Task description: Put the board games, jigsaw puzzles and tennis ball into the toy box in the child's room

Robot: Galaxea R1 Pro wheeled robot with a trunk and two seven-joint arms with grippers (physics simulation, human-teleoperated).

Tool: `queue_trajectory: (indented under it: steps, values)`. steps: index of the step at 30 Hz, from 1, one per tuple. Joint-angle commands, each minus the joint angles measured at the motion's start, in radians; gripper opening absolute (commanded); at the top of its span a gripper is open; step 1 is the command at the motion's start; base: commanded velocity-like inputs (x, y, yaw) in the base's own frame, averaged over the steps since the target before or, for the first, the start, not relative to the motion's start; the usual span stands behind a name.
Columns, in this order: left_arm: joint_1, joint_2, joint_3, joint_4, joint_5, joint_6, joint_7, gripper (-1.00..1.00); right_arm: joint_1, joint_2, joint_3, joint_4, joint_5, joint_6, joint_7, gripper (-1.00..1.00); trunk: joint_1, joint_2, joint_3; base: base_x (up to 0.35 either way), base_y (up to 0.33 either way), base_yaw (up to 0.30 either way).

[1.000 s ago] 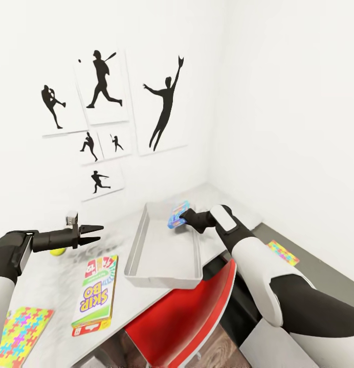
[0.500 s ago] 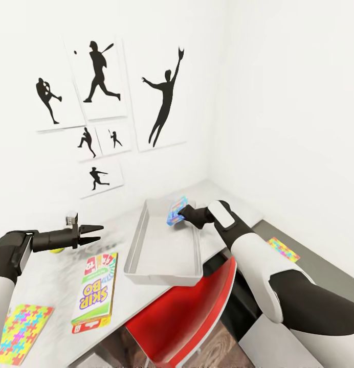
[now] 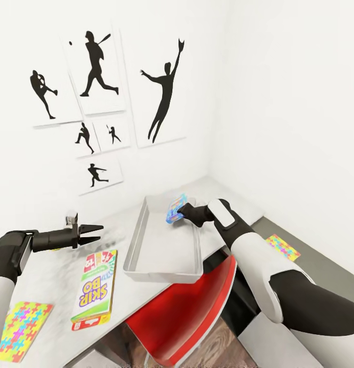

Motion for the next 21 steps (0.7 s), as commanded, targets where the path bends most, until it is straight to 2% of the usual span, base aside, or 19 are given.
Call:
queue_trajectory:
  steps: [1, 21]
  values:
    - [-0.001, 0.0, 0.003, -0.001, -0.01, 0.01, -0.009, 1.0, -0.001, 0.0, 0.002, -0.001, -0.01, 0.0, -0.01, -1.0, 0.001, -0.002, -0.004, 0.0, 0.0, 0.0]
    - [-0.002, 0.0, 0.003, -0.004, -0.009, 0.011, -0.01, 1.0, -0.026, 0.0, 0.024, -0.047, -0.01, 0.04, -0.01, -1.0, 0.001, -0.002, -0.036, 0.0, 0.0, 0.0]
